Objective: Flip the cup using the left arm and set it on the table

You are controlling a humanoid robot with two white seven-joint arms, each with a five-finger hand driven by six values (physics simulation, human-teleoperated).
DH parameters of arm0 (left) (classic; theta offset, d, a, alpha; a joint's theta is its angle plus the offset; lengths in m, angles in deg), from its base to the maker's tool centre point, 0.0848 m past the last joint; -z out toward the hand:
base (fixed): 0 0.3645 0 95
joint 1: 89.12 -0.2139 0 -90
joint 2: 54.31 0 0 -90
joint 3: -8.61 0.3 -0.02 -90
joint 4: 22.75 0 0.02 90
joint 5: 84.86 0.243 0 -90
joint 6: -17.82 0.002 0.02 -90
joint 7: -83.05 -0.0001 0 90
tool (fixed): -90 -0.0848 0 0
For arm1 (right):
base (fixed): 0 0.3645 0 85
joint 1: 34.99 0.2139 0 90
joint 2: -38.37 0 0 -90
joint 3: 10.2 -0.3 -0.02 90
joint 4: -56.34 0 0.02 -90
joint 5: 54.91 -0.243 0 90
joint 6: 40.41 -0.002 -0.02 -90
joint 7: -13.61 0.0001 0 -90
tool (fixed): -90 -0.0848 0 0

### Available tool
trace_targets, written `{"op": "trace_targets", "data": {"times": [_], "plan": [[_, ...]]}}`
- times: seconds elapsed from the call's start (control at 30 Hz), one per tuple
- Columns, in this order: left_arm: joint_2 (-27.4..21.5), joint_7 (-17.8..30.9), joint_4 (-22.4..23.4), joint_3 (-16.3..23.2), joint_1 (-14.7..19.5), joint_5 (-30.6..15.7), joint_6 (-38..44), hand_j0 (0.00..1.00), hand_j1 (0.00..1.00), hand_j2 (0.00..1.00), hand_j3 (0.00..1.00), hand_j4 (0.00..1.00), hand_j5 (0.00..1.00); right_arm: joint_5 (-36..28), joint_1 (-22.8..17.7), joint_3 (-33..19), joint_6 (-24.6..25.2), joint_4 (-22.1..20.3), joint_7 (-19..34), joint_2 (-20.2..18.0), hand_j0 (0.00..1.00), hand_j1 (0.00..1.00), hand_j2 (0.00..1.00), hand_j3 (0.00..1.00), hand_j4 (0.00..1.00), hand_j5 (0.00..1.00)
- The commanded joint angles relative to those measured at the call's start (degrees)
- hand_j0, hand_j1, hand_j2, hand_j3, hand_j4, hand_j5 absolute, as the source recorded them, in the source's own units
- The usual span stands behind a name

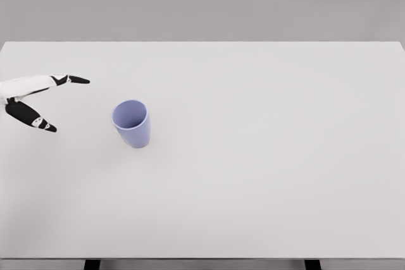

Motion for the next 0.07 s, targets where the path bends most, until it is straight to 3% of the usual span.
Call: {"op": "trace_targets", "data": {"times": [0.0, 0.03], "plan": [[0.17, -0.02, -0.01, -0.05, 0.0, 0.48, 0.05, 1.0, 1.0, 1.0, 1.0, 1.0, 1.0, -0.01, 0.0, 0.0, 0.0, 0.0, 0.01, 0.0, 1.0, 1.0, 1.0, 1.0, 1.0, 1.0], [0.17, -0.02, -0.01, -0.05, 0.0, 0.57, 0.05, 1.0, 1.0, 1.0, 1.0, 1.0, 1.0, -0.01, 0.0, 0.0, 0.0, 0.0, 0.01, 0.0, 1.0, 1.0, 1.0, 1.0, 1.0, 1.0]]}}
